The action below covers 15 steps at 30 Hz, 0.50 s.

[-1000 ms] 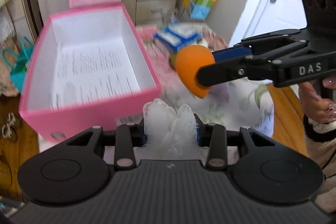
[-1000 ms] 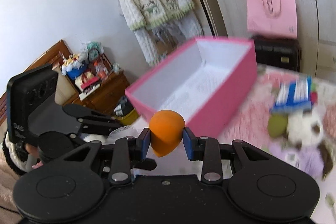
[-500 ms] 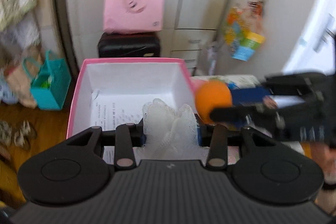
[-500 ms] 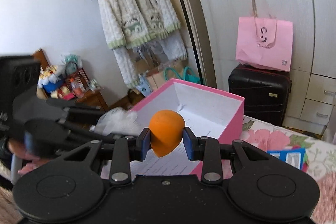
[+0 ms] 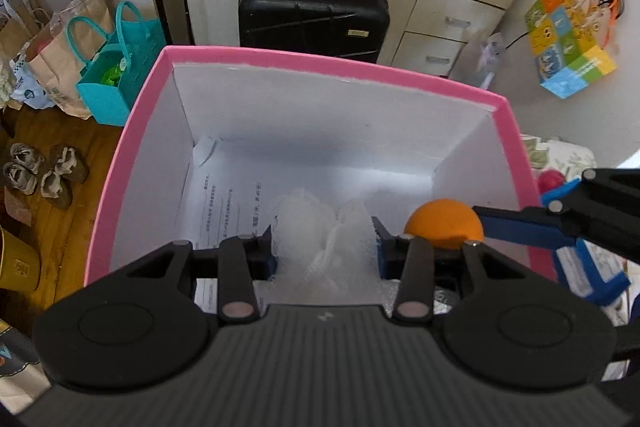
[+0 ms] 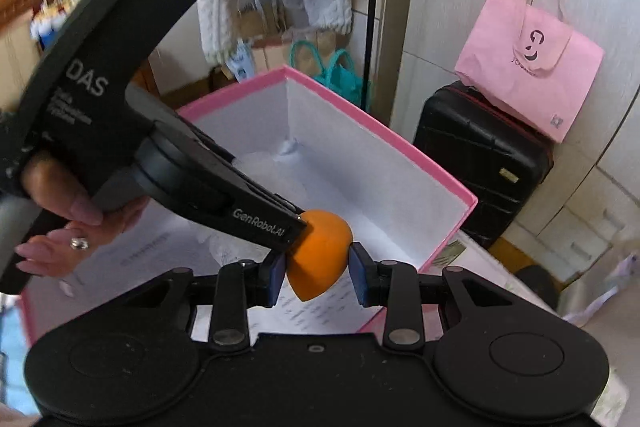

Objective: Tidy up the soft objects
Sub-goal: 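Lower the sponge into the pink box and open the right gripper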

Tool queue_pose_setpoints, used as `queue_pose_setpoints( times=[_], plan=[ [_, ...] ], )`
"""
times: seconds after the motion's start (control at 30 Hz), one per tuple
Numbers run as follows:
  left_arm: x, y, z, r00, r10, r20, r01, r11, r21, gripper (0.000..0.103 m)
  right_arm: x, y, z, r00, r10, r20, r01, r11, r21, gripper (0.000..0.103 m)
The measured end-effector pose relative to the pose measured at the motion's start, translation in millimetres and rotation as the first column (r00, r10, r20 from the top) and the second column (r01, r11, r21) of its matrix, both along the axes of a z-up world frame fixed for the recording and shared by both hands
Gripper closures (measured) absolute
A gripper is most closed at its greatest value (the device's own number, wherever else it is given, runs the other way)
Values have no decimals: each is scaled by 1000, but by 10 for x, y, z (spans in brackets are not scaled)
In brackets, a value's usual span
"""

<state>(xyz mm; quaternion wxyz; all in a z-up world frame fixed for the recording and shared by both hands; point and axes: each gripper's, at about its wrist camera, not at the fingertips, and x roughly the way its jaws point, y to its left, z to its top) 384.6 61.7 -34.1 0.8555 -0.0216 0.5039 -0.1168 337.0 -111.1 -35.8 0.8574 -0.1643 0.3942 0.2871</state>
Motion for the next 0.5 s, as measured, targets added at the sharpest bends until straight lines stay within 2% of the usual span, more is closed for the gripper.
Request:
queue_pose_setpoints(
  times=[0.1, 0.2, 0.23, 0.3, 0.33, 0.4, 0.5],
  plan=[
    [71, -2, -60, 1000, 20, -14, -20, 1000, 22, 58, 75, 66, -54, 1000, 18, 1, -18, 999, -44, 63],
    [135, 29, -107, 998, 38, -48, -36, 998, 47, 46, 117, 54, -65, 1000, 22, -10, -22, 999, -35, 60],
    [146, 54, -108, 998, 31, -58, -29, 999, 42, 44, 118, 46, -64, 1000, 22, -9, -22, 999, -26, 57],
    [135, 116, -84, 998, 24, -65, -24, 1000, 7, 41, 101, 6, -47, 1000, 23, 1, -23, 1000, 13, 45],
    [110, 143, -52, 998, 18, -63, -19, 1000, -15, 39, 88, -16, -35, 1000, 20, -1, -20, 999, 37, 42],
    [9, 169, 55, 999, -14, -33, 13, 999, -36, 35, 43, -54, 6, 1000, 15, -1, -15, 998, 68, 40],
    [-194, 138, 265, 996, -82, 33, 81, 996, 27, 34, -57, -83, 69, 1000, -7, 20, 5, 997, 73, 40]
  ],
)
